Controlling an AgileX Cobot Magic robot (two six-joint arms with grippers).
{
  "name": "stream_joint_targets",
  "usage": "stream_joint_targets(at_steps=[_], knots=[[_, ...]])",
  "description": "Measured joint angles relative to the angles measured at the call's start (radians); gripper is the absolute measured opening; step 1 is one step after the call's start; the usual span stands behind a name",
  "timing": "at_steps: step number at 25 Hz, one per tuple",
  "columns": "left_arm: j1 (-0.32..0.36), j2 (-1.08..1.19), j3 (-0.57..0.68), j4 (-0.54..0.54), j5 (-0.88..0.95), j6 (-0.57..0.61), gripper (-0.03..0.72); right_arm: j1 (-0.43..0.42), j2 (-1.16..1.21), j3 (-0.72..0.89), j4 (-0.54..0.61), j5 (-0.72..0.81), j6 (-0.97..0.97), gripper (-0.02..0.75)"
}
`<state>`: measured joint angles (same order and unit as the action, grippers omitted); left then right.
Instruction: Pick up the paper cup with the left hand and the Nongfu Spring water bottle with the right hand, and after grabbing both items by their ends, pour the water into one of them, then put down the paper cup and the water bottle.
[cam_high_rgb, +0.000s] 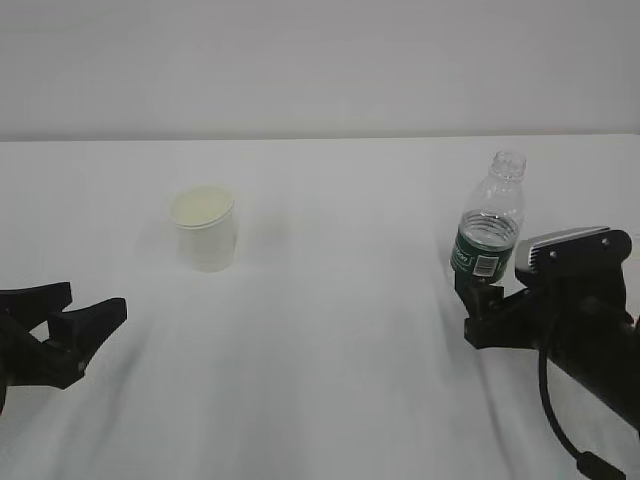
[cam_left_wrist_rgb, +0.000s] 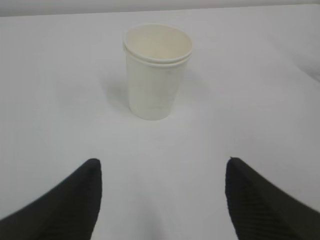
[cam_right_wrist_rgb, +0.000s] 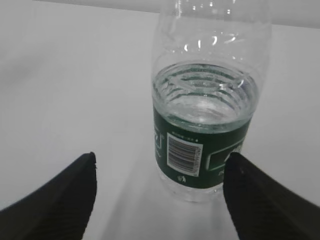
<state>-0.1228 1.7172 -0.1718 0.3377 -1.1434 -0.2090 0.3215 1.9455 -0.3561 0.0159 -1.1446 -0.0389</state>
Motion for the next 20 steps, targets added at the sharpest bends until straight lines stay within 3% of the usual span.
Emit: stream_joint_targets(at_steps=[7,20], knots=[[0.000,0.000,0.000,0.002,0.000,0.000,0.557,0.000,0.065,-0.059,0.051,-0.002,-0.002,0.668],[0.000,0.000,0.000,0.002,0.000,0.003,0.557,0.000,0.077,-0.139,0.103,-0.002,-0.005,0.671]])
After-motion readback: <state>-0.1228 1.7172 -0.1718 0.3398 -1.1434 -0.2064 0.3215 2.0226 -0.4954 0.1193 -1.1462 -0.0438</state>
